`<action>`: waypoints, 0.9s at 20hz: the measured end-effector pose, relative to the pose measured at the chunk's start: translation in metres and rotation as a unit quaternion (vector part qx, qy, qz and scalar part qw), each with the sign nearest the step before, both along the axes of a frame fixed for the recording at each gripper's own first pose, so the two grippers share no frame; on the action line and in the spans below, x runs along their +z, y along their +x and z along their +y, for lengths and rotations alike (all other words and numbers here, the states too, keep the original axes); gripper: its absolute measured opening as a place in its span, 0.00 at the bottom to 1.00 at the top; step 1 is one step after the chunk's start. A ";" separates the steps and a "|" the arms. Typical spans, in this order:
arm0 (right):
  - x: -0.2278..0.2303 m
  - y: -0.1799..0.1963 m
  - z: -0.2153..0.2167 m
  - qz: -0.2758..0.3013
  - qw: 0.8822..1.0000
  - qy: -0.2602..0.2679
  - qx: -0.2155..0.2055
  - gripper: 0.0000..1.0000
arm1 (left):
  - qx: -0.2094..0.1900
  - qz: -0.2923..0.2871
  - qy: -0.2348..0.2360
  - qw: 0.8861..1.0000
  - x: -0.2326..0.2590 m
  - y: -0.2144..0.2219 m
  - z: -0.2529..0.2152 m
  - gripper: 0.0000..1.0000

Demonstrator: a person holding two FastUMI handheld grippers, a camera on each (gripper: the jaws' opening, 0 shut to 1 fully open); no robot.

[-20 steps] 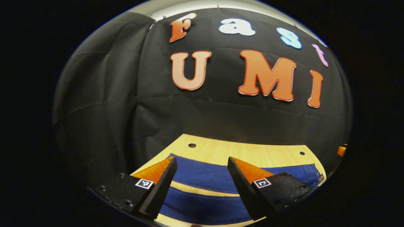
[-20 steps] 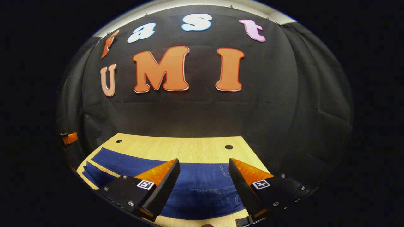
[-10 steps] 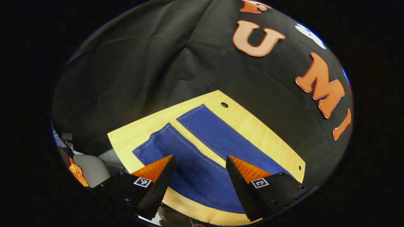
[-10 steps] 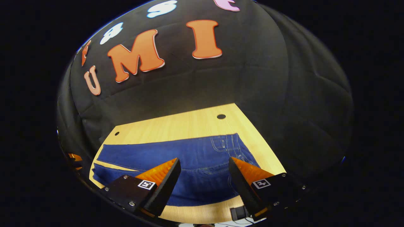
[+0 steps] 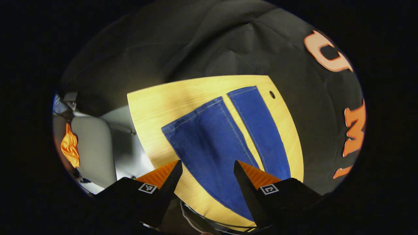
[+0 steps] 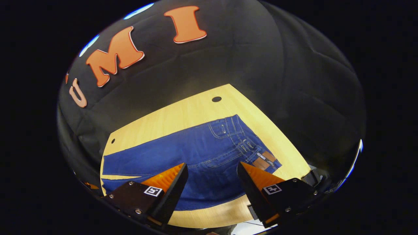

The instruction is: Grasp the waist and the cuffs of the jeans and fold them to make the two legs overlap; first hold the waist and fold one-third of the jeans toward the cuffs, then hold the cuffs and fold the remaining one-third in the same direction to finish folding.

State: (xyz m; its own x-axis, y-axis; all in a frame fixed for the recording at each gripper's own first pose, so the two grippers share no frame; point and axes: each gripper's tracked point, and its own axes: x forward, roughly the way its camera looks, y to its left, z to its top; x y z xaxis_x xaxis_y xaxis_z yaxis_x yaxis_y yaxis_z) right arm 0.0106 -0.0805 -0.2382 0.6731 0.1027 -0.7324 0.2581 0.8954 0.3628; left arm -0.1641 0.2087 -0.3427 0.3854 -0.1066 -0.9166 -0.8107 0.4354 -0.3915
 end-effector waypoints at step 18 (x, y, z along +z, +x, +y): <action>-0.031 -0.002 0.021 0.076 0.991 0.051 -0.098 0.96 | 0.054 0.056 -0.103 0.992 -0.067 0.028 0.042 0.94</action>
